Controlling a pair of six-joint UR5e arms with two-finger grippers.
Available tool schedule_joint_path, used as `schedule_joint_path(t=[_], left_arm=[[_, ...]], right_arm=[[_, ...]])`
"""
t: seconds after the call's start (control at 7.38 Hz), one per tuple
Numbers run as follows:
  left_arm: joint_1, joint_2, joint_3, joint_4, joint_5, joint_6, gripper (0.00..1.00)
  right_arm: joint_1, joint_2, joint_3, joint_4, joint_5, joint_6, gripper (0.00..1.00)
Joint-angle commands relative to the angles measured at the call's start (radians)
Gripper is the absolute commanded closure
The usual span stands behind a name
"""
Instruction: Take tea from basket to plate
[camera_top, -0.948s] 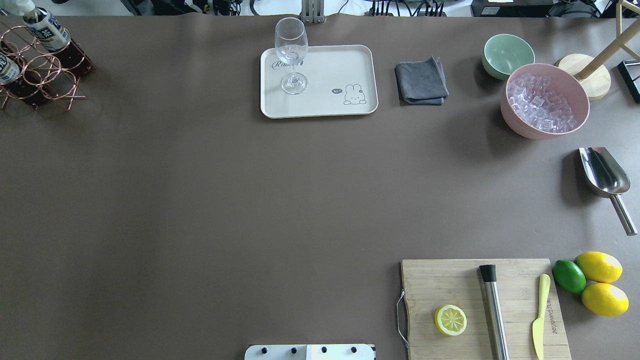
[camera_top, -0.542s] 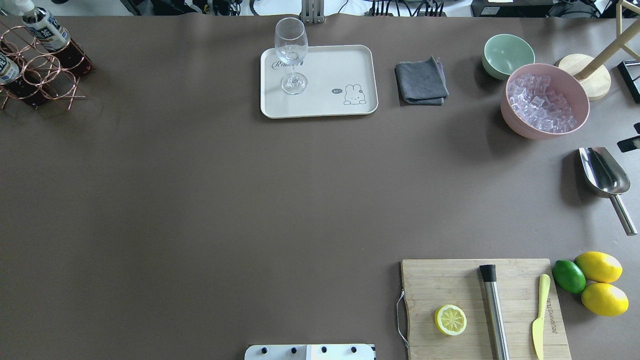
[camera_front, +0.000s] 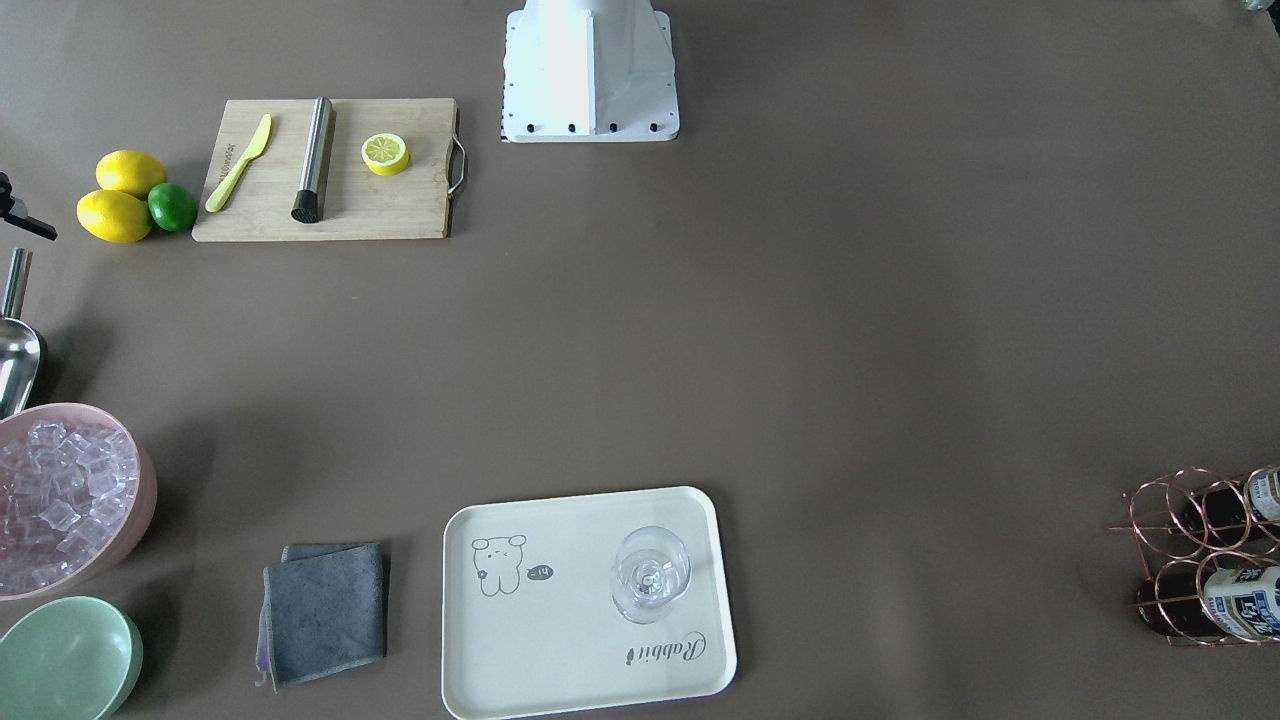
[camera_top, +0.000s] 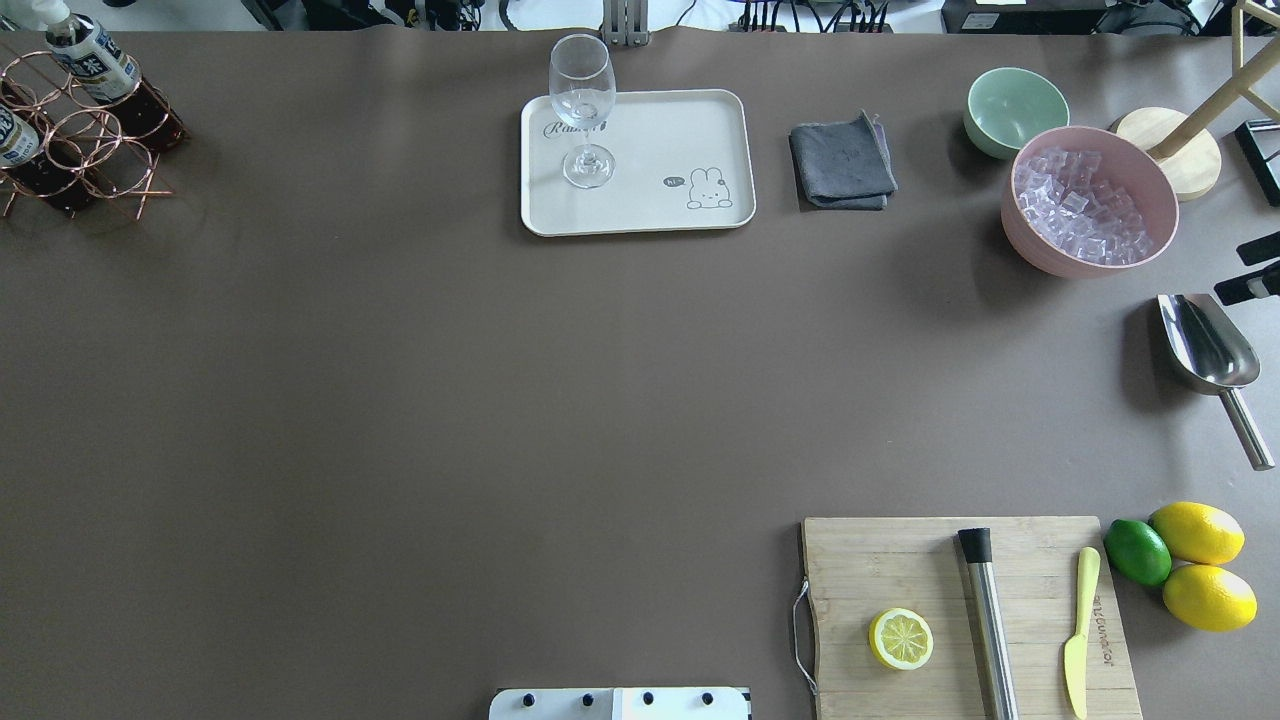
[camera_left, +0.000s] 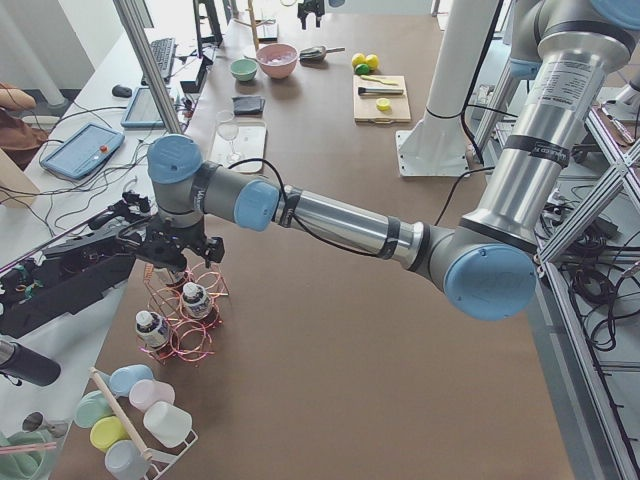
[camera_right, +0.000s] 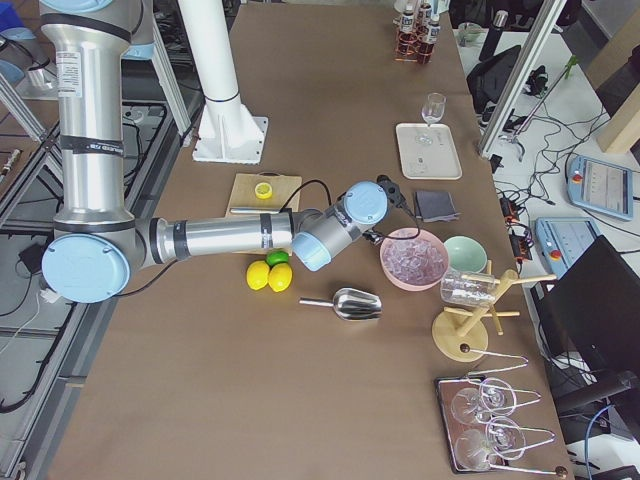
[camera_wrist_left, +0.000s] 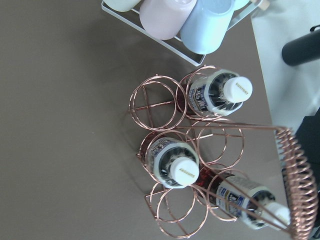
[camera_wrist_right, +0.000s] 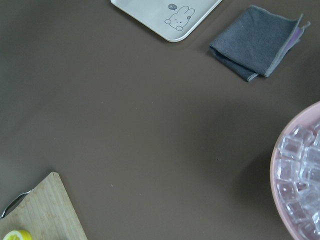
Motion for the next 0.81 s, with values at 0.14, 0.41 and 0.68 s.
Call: schedule_joint_path(t=[0.14, 0.41, 0.68], left_arm=[[-0.029, -0.189, 0.225, -0.053, 0.049, -0.157, 0.02], [-0.006, -0.180, 0.262, -0.180, 0.076, -0.277, 0.02], [0.013, -0.174, 0.282, -0.191, 0.076, -0.280, 0.02]], right_arm=[[-0.065, 0.116, -0.193, 0.400, -0.109, -0.045, 0.00], [-0.112, 0.202, -0.202, 0.491, -0.179, -0.045, 0.00], [-0.212, 0.210, -0.214, 0.684, -0.352, -0.033, 0.00]])
